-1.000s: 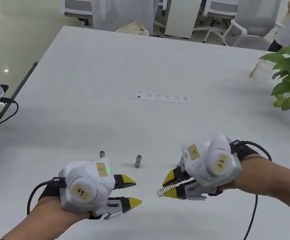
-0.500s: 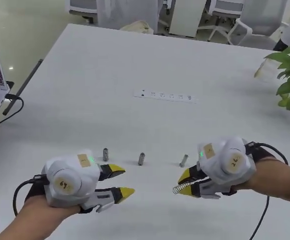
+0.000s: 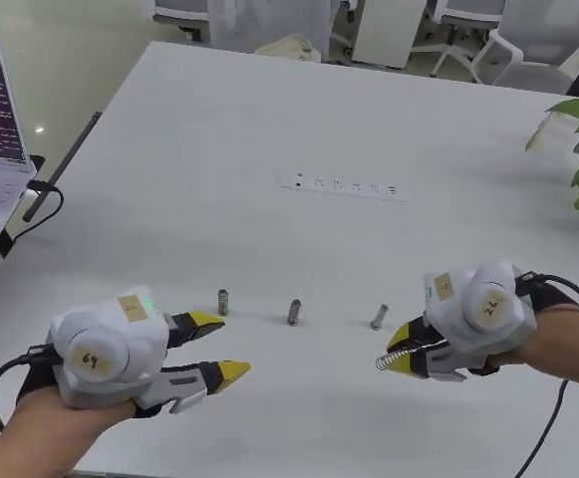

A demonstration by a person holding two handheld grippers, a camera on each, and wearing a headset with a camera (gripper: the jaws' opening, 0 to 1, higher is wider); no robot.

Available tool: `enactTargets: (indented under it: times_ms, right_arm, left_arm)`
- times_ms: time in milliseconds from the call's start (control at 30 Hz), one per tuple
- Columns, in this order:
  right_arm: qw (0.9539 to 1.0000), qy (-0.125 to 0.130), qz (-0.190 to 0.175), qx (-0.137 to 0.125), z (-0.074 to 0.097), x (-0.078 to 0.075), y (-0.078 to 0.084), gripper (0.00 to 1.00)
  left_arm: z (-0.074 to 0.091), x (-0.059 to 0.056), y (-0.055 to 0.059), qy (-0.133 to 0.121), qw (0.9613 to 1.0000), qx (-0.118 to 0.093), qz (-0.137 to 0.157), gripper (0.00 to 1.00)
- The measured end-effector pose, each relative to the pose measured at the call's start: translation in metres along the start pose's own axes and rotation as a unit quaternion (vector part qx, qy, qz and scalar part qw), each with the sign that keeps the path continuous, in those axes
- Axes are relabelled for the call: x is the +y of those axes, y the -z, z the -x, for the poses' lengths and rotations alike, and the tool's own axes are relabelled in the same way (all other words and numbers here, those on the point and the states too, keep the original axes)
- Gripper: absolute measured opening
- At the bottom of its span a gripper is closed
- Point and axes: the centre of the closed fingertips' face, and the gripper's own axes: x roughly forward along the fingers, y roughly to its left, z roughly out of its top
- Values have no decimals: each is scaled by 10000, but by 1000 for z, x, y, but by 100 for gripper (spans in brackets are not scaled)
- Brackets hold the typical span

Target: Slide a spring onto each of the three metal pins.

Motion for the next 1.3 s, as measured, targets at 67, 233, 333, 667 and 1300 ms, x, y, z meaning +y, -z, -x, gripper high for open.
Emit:
enactTargets:
  times_ms: [67,233,333,667,1300]
  right_arm:
    - [10000,23,-23,30,1,-4,3,9]
    - [9999,52,-78,96,0,-13,9,9]
    - [9998,63,-107,139,-1,-19,13,9]
    - [9995,80,-199,253,-6,-40,22,9]
    - [9976,218,-401,514,-13,-82,44,9]
  left_arm:
    - [3,3,2,-66,10000,8,25,30]
    - [11,8,8,-193,9998,56,97,33]
    - [15,10,11,-259,9995,82,138,34]
    - [26,26,23,-544,9978,169,343,40]
    - [36,44,51,-898,9922,532,689,59]
